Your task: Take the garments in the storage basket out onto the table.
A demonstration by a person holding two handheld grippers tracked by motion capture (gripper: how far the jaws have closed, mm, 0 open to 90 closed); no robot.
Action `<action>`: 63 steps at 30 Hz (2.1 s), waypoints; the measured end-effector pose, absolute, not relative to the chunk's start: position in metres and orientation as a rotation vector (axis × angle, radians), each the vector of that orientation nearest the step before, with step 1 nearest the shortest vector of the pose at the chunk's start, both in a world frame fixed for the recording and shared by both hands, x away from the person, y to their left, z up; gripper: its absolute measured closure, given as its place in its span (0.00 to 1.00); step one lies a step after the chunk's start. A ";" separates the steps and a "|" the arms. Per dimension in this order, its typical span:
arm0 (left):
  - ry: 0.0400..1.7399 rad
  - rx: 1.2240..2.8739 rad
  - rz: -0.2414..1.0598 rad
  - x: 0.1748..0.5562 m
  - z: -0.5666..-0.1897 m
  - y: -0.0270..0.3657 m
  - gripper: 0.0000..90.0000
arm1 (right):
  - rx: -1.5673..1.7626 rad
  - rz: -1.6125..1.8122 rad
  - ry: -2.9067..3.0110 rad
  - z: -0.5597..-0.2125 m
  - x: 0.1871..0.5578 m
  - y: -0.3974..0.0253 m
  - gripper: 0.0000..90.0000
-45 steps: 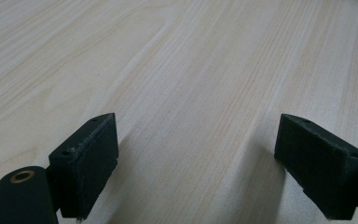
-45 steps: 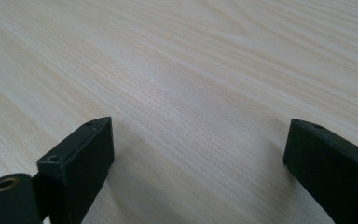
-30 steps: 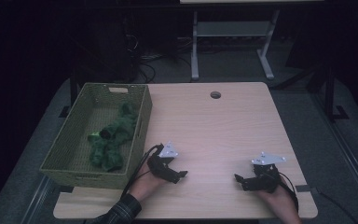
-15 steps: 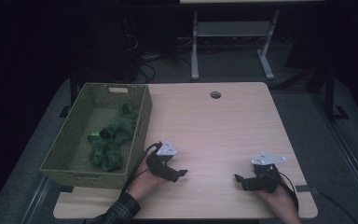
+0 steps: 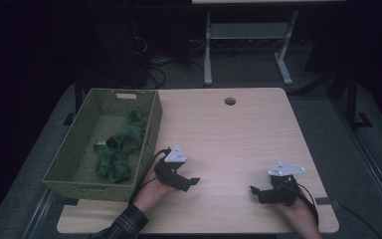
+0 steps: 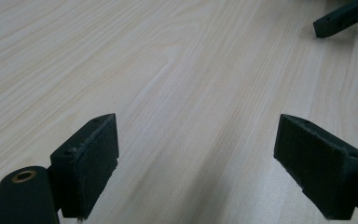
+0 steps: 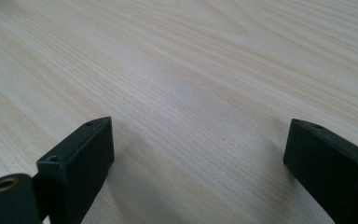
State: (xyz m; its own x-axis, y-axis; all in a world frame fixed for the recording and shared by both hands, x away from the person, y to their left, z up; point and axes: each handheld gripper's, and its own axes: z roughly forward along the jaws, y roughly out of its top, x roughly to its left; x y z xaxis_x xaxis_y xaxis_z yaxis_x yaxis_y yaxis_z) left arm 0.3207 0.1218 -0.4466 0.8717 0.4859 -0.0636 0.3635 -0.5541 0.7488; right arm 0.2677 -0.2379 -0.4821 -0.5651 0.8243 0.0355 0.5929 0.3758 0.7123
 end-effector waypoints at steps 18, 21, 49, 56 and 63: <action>0.594 2.199 0.187 0.320 -0.425 0.122 0.15 | 1.242 0.996 2.315 -0.482 0.268 -0.238 0.09; 0.592 2.200 0.182 0.320 -0.421 0.122 0.15 | 1.242 0.996 2.315 -0.482 0.268 -0.238 0.09; 0.573 2.143 0.199 0.329 -0.372 0.130 0.15 | 1.241 0.996 2.314 -0.482 0.268 -0.238 0.09; 0.574 2.147 0.215 0.335 -0.362 0.138 0.15 | 1.240 0.996 2.314 -0.482 0.268 -0.238 0.09; 0.589 2.156 0.236 0.343 -0.354 0.149 0.15 | 1.240 0.996 2.314 -0.482 0.268 -0.238 0.09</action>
State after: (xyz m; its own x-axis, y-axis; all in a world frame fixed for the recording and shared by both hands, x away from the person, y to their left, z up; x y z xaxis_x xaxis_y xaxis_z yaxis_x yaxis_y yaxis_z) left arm 0.3428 0.1488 -0.3539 0.8705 0.4906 -0.0401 0.3266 -0.5148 0.7927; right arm 0.2678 -0.2379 -0.4822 -0.5654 0.8241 0.0345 0.5917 0.3761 0.7131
